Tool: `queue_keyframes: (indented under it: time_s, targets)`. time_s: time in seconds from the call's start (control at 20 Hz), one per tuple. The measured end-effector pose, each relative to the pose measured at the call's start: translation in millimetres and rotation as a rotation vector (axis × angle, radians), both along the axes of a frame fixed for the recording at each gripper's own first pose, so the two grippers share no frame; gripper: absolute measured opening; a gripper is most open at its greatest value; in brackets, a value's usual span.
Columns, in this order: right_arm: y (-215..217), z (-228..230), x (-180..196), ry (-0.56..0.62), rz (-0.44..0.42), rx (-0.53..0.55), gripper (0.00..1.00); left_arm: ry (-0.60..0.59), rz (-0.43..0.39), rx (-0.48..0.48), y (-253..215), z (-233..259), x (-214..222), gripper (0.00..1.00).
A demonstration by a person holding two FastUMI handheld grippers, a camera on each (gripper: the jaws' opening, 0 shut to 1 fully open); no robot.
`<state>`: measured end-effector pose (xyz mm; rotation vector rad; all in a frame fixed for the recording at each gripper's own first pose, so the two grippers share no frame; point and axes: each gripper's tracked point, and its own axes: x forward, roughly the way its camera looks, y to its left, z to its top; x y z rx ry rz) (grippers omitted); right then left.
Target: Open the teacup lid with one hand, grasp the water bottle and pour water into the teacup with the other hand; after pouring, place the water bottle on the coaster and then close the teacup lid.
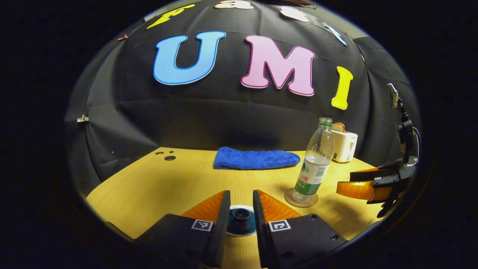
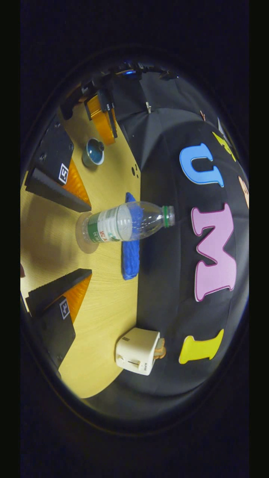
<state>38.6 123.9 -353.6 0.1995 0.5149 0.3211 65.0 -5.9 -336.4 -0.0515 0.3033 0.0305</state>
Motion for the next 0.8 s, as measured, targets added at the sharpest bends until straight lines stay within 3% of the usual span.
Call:
queue_keyframes:
  time_s: [0.05, 0.1, 0.25, 0.3, 0.45, 0.5, 0.7, 0.8]
  targets:
    - [-1.7, 11.0, 0.2, -0.020, 0.008, -0.020, 0.90, -0.002, -0.001, 0.005, -0.5, 14.1, -1.8, 0.36]
    - [-4.5, 24.5, 1.0, -0.044, 0.013, -0.041, 0.94, -0.008, -0.005, 0.010, -2.0, 26.6, -4.4, 0.36]
    - [-6.9, 72.5, 0.8, -0.103, 0.032, -0.074, 0.94, -0.029, -0.016, 0.027, -7.8, 73.1, -10.5, 0.40]
    - [-6.3, 91.2, 0.7, -0.120, 0.034, -0.068, 0.94, -0.035, -0.017, 0.027, -9.1, 87.6, -11.6, 0.36]
    - [-12.2, 150.3, -4.2, -0.174, 0.009, -0.032, 0.95, -0.060, -0.020, 0.000, -17.8, 136.8, -15.8, 0.43]
    - [-14.7, 170.6, -6.4, -0.191, 0.002, -0.017, 0.96, -0.069, -0.020, -0.002, -19.6, 150.8, -16.5, 0.40]
    - [-32.5, 231.7, -14.2, -0.254, -0.017, 0.004, 0.96, -0.119, -0.032, 0.038, -23.9, 212.6, -26.4, 0.41]
    - [-41.3, 254.5, -19.1, -0.275, -0.025, 0.007, 0.96, -0.130, -0.034, 0.032, -27.0, 234.3, -32.0, 0.48]
